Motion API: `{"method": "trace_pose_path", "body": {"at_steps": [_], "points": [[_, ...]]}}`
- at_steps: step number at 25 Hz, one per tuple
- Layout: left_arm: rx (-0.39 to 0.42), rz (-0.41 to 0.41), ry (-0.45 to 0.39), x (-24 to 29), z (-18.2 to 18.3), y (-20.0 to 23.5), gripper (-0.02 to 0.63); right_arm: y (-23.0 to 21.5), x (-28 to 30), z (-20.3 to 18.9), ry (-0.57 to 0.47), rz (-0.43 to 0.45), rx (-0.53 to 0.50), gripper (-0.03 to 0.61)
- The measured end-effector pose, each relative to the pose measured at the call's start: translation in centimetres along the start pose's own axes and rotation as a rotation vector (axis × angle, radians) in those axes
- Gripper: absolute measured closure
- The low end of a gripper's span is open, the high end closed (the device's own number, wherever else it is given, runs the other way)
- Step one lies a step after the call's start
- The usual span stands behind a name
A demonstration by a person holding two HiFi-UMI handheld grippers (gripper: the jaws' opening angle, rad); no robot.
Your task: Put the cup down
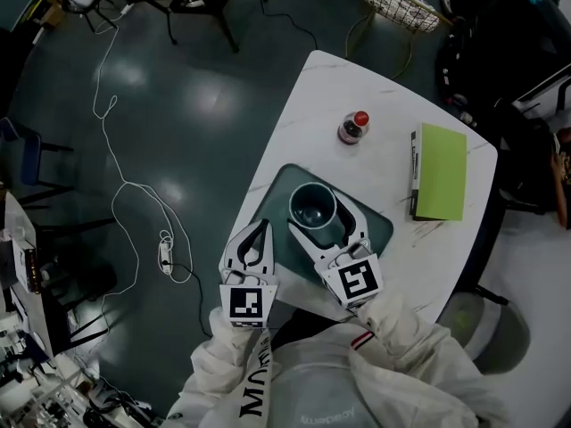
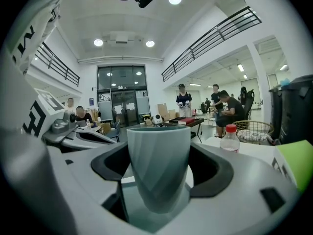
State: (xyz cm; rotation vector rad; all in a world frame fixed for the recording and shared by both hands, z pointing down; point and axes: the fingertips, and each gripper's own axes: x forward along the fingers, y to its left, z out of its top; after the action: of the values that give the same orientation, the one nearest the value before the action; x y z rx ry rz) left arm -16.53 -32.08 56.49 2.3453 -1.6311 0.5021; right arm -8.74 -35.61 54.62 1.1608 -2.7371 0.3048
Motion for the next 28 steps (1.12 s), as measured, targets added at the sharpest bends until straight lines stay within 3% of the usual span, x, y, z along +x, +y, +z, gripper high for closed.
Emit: {"method": "trace_pose_path", "body": {"at_steps": [17,28], "points": [[-0.017,0.050,0.032,2.2,-2.1,2.4,0.601,-0.3,4.5,-2.1,0.015,0.028,-0.060,0.201],[-0.026,0.042,0.056,3.1,-3.0,2.8,0.601,-1.0,7.3,-4.0,-0.004,0.002,-0.015,0.201]]}}
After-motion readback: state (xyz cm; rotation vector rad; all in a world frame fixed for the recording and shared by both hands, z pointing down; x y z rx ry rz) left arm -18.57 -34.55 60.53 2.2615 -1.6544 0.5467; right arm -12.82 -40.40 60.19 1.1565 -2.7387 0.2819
